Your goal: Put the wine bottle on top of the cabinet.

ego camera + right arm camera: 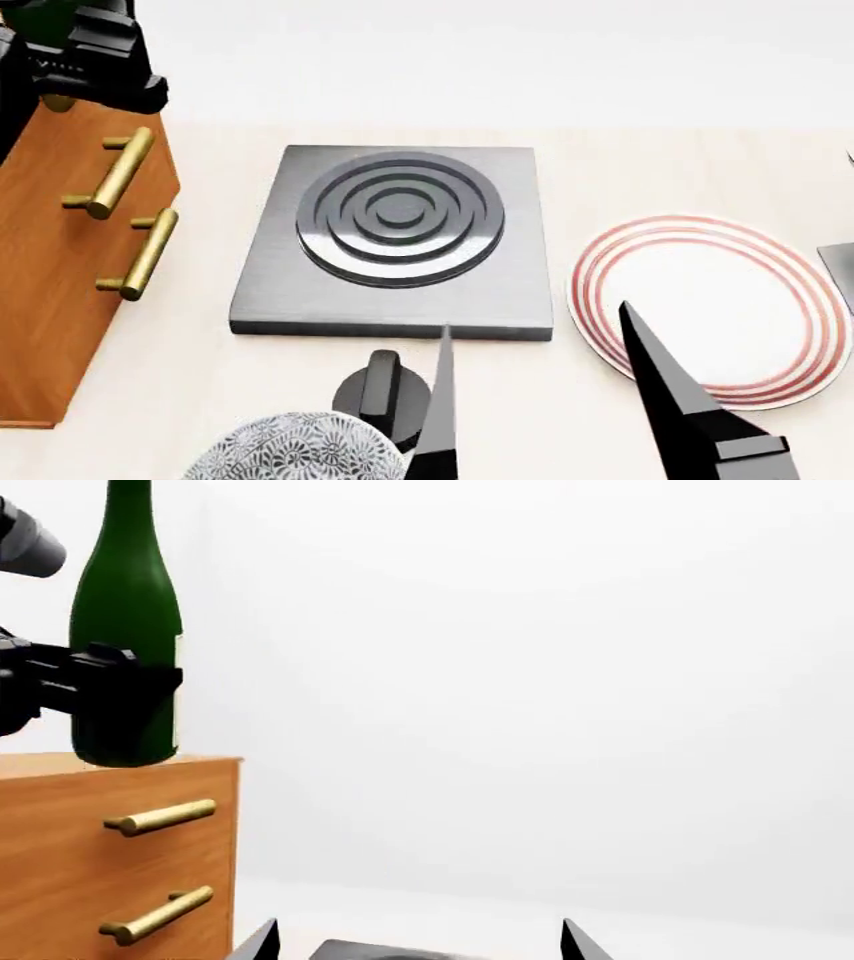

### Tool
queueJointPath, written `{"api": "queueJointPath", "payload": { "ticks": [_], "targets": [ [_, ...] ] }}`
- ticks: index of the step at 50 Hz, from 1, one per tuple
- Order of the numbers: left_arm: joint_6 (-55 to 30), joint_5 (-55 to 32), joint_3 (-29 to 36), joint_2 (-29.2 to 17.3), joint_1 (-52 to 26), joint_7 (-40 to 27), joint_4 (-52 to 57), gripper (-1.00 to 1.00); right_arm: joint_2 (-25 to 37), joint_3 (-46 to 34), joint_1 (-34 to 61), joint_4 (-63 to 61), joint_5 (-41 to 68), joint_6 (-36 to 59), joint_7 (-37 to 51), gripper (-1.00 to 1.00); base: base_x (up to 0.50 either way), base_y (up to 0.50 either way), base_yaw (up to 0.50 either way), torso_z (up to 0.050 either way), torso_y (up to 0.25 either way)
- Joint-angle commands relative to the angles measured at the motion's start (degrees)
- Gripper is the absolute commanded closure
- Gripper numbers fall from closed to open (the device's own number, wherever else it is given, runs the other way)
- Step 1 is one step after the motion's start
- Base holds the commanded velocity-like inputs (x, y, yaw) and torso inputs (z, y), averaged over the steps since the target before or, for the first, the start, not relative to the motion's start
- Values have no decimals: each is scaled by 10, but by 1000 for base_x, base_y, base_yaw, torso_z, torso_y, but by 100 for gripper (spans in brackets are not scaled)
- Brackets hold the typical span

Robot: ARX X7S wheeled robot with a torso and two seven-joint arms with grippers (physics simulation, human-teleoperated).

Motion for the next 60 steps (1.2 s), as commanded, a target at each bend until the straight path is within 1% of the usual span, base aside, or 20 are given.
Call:
{"api": "queueJointPath", "payload": {
  "ticks": [1, 4, 5, 13, 16, 18, 19, 20, 26, 30, 36, 40, 47, 49, 50, 60],
  "targets": [
    [-14, 21, 10, -28, -149, 6, -110, 100, 4, 3, -22, 11, -10, -21, 0, -100, 0, 0, 0, 0, 0],
    [-12, 28, 15, -31, -163, 6, -128, 100, 4, 3, -23, 11, -8, -22, 1, -100, 0, 0, 0, 0, 0],
    [-11, 35, 23, -35, -182, 10, -156, 100, 4, 3, -24, 12, -9, -24, 0, -100, 0, 0, 0, 0, 10],
    [-11, 54, 33, -44, -248, 14, -236, 100, 3, 1, -24, 17, -9, -26, -2, -100, 0, 0, 0, 0, 0],
    [-12, 60, 35, -48, -259, 13, -252, 100, 3, 0, -25, 19, -10, -29, -3, -100, 0, 0, 0, 0, 0],
    [-12, 52, 9, -48, -260, 3, -258, 100, 3, 0, -26, 20, -10, -29, -3, -100, 0, 0, 0, 0, 5],
    [-16, 61, 25, -60, -264, 10, -263, 100, 4, 1, -26, 19, -8, -29, -3, -100, 0, 0, 0, 0, 0],
    [-15, 60, 17, -60, -266, 5, -266, 100, 4, 0, -25, 19, -8, -28, -2, -100, 0, 0, 0, 0, 0],
    [-20, 69, 22, -80, -300, 13, -297, 100, -3, -10, -21, 23, -14, -24, -7, -100, 0, 0, 0, 2, 0],
    [-19, 78, 28, -93, -293, 9, -299, 100, -2, -9, -20, 22, -11, -22, -6, -100, 0, 0, 0, 0, 2],
    [-13, 83, 13, -104, -275, -4, -329, 100, -5, -14, -18, 23, -15, -21, -7, -100, 0, 0, 0, 0, 0],
    [-5, 80, 4, -101, -274, -9, -340, 100, -5, -15, -18, 24, -15, -22, -8, -100, 0, 0, 0, 0, 0],
    [23, 68, -33, -93, -249, -23, -362, 100, -6, -18, -18, 24, -17, -21, -8, -100, 0, 0, 0, 0, 1],
    [31, 61, -35, -92, -247, -11, -362, 100, -6, -18, -18, 26, -17, -22, -9, -100, 0, 0, 0, 0, 0],
    [31, 62, -25, -93, -248, -3, -361, 100, -6, -19, -18, 27, -17, -22, -9, -100, 0, 0, 0, 0, 0],
    [35, 51, -31, -88, -250, 7, -361, 100, -9, -24, -17, 29, -20, -22, -11, -100, 0, 0, 0, 0, 1]
  ]
}}
